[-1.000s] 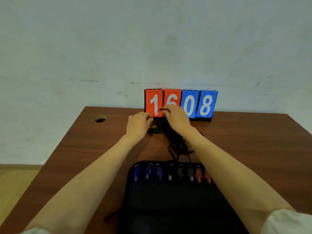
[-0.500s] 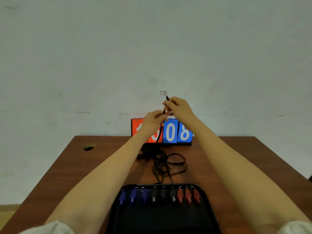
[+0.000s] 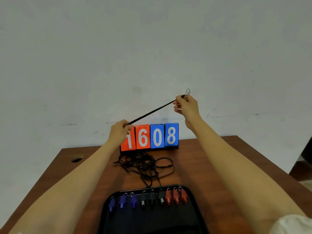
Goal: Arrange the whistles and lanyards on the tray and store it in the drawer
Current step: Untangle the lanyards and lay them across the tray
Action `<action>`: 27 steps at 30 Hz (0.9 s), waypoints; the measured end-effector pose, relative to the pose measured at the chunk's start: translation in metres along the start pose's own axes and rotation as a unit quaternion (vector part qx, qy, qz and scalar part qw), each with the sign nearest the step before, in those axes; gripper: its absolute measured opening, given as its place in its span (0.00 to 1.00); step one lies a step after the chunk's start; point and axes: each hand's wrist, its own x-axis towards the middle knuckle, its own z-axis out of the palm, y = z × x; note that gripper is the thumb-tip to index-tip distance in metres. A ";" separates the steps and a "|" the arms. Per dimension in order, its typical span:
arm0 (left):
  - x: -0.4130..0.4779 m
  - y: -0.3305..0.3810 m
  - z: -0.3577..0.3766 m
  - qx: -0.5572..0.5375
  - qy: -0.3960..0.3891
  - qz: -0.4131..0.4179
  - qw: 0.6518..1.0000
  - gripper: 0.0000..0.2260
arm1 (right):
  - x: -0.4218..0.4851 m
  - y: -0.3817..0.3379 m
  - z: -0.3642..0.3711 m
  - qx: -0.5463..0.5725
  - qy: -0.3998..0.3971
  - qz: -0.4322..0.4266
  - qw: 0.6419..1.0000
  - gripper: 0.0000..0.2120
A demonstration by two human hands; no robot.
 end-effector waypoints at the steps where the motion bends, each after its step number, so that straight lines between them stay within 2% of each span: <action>1: -0.002 -0.001 -0.004 0.006 0.002 0.003 1.000 0.09 | -0.002 0.002 -0.003 0.000 -0.002 0.004 1.000 0.04; 5: -0.015 -0.003 -0.018 0.050 0.022 0.029 0.998 0.11 | -0.014 0.008 -0.016 -0.004 -0.006 0.009 1.000 0.02; 9: -0.036 -0.005 -0.031 0.082 0.028 0.055 0.995 0.12 | -0.027 0.015 -0.026 -0.059 0.007 0.017 0.998 0.02; 14: -0.074 -0.014 -0.046 0.122 0.030 0.062 0.990 0.12 | -0.053 0.030 -0.039 -0.102 -0.048 0.063 0.992 0.04; 18: -0.108 -0.029 -0.059 0.177 -0.021 0.059 0.982 0.10 | -0.079 0.055 -0.054 -0.156 -0.065 0.058 0.984 0.04; 21: -0.132 -0.039 -0.067 0.150 -0.083 0.034 0.985 0.09 | -0.095 0.072 -0.066 -0.205 -0.070 0.044 0.975 0.05; 27: -0.170 -0.055 -0.068 0.064 -0.092 0.005 0.994 0.06 | -0.119 0.100 -0.083 -0.279 -0.082 0.056 0.955 0.05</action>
